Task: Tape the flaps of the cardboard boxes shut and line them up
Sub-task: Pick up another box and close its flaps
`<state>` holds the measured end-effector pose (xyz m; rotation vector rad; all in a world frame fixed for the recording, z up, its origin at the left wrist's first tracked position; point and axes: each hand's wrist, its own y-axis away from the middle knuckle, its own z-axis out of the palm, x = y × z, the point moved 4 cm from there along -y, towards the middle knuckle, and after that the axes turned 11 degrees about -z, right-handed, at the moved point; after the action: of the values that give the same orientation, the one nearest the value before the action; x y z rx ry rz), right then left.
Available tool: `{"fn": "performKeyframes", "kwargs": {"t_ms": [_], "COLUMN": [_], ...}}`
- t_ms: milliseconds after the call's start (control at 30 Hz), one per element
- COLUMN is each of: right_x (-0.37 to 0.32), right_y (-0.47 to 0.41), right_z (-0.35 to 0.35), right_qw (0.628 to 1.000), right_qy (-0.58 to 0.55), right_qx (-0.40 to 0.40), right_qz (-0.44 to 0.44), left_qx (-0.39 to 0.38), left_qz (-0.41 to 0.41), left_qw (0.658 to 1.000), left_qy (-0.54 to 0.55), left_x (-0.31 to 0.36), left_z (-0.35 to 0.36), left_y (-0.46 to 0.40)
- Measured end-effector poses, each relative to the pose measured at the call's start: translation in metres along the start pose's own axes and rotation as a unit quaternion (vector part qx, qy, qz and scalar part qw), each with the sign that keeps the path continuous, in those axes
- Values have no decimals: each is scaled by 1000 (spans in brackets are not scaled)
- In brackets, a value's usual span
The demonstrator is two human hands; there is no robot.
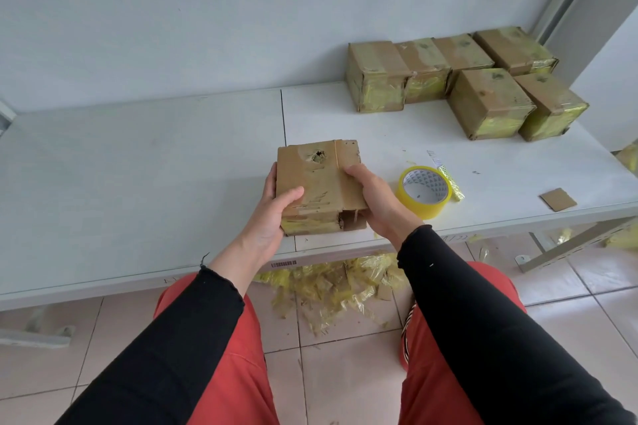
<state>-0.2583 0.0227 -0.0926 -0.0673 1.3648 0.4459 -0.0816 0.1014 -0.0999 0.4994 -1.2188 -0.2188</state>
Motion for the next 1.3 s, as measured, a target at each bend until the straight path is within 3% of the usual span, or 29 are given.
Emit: {"fn": "performKeyframes", "kwargs": {"t_ms": [167,300,467,700,967,1300], "right_x": [1,2,9,14,18,11], "right_y": [3,13,13,18,17,8], "right_z": [-2,3,7,28,28,26], "right_qw": [982,993,992,995,997,998], "right_qy": [150,59,49,32,20,2], "right_qx": [74,47,47,-40,-34,-14], "right_qz": [-90,-87,-107,-80,-68,-68], "left_qx": [3,-1,20,42,58,55], "left_qz": [20,32,41,51,13,21], "left_qw": [1000,999,998,997,997,998], "left_qy": [20,17,-46,-40,52,-31], "left_x": [-1,-2,-2,2,4,10], "left_z": [2,7,15,13,19,27], "left_y": [2,6,10,2,-5,-16]}}
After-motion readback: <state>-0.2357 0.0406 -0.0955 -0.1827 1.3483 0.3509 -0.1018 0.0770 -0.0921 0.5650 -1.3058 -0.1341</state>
